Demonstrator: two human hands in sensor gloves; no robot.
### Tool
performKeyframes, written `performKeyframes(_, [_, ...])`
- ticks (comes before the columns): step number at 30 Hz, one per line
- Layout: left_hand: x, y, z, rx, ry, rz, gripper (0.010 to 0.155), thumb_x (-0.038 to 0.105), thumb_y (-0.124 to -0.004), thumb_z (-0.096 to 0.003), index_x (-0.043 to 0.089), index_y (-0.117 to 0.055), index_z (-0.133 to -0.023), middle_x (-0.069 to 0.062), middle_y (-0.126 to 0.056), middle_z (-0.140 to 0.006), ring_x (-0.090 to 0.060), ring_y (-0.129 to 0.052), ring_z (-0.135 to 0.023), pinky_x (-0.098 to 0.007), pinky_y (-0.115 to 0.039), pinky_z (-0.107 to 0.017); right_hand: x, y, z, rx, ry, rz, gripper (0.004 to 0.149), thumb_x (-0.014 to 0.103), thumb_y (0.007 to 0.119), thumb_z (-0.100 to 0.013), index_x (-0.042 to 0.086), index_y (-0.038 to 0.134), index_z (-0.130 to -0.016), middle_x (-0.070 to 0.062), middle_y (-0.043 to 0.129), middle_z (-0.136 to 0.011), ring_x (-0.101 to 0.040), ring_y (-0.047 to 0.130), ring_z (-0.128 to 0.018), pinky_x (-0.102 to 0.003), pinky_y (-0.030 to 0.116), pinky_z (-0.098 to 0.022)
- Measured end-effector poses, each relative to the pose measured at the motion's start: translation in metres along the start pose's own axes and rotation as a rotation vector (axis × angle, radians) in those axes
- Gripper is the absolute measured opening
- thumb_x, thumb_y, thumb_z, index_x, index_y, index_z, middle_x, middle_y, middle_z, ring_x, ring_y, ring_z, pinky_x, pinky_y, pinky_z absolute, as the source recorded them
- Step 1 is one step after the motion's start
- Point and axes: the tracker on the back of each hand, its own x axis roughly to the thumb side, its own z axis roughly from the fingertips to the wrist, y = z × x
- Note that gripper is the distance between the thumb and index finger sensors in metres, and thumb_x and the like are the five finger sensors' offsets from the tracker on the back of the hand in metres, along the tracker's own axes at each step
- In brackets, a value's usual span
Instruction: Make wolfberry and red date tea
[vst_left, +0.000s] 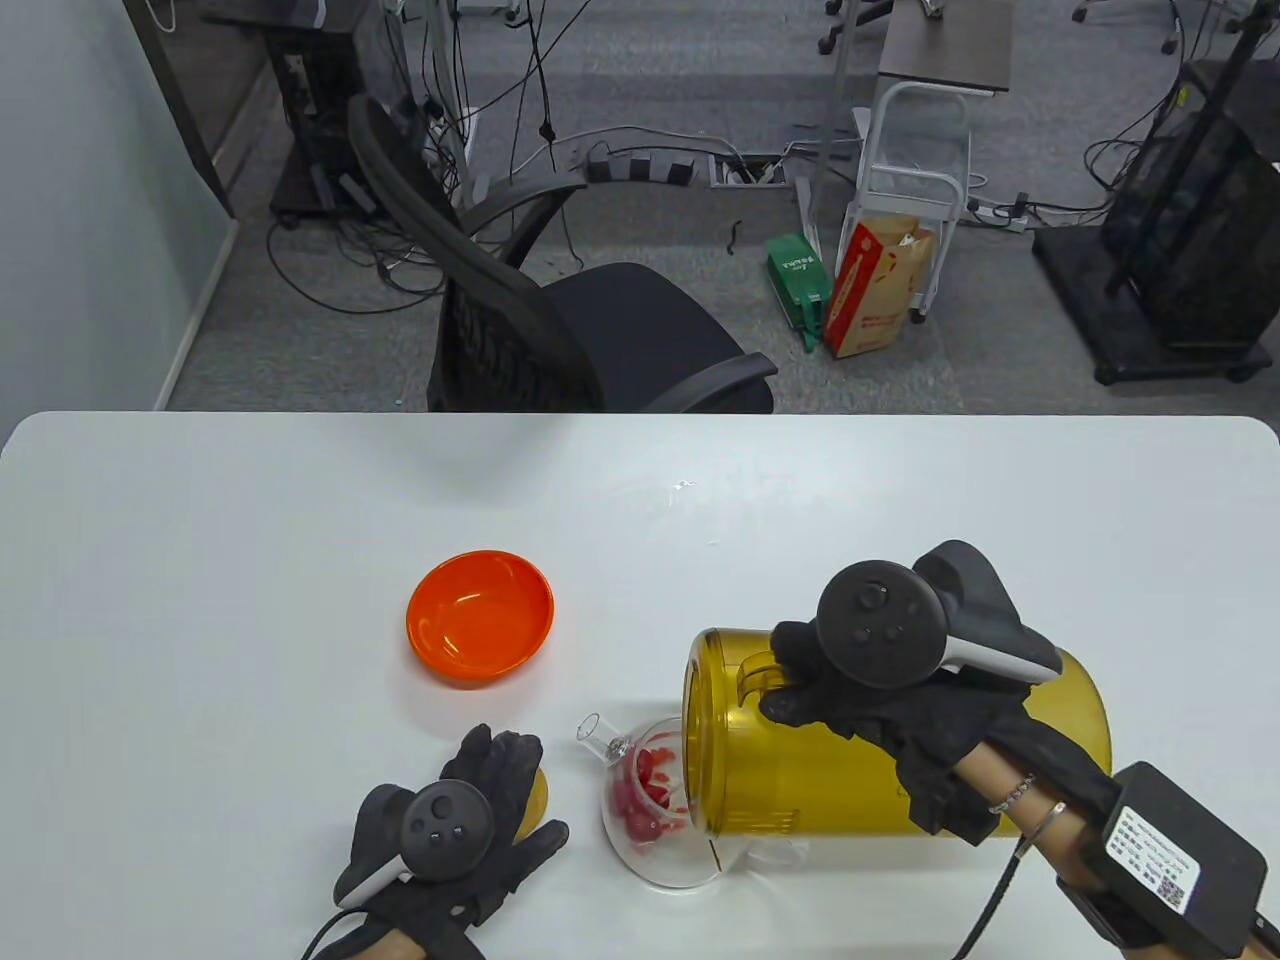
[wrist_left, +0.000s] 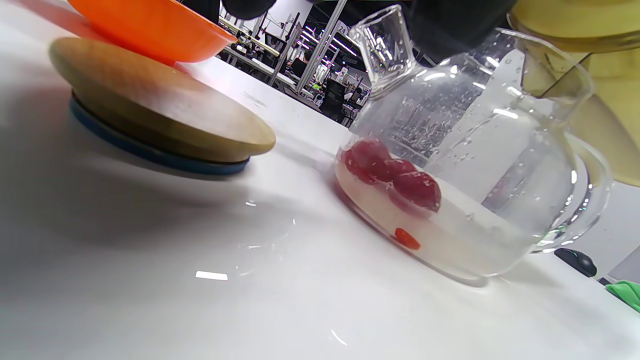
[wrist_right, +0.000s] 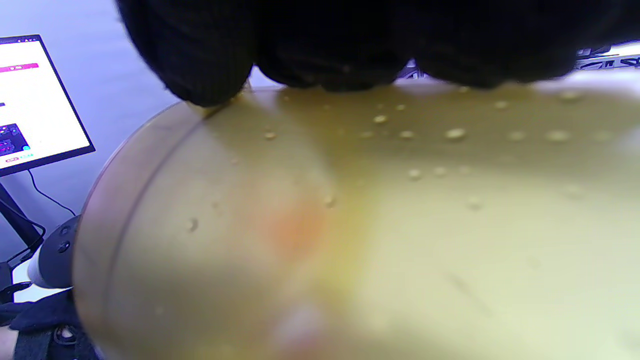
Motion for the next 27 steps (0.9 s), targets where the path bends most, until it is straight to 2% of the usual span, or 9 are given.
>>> performKeyframes(27, [0.0004, -0.0006, -0.0002, -0.008, -0.001, -0.003, 0.080, 0.052, -0.067, -0.0594, 0.004, -0.029, -0.111, -0.032, -0.038, -0.116, -0.055, -0.023, -0.104, -0.066, -0.033, -0.071, 0.0003, -0.0006, -0.0002, 0.007, 0.004, 0.004, 0.042, 0.048, 0.084, -0.047, 0.012, 0.087, -0.069, -0.008, 0.094, -0.039, -0.023, 0.093, -0.020, -0.047, 0.083, -0.022])
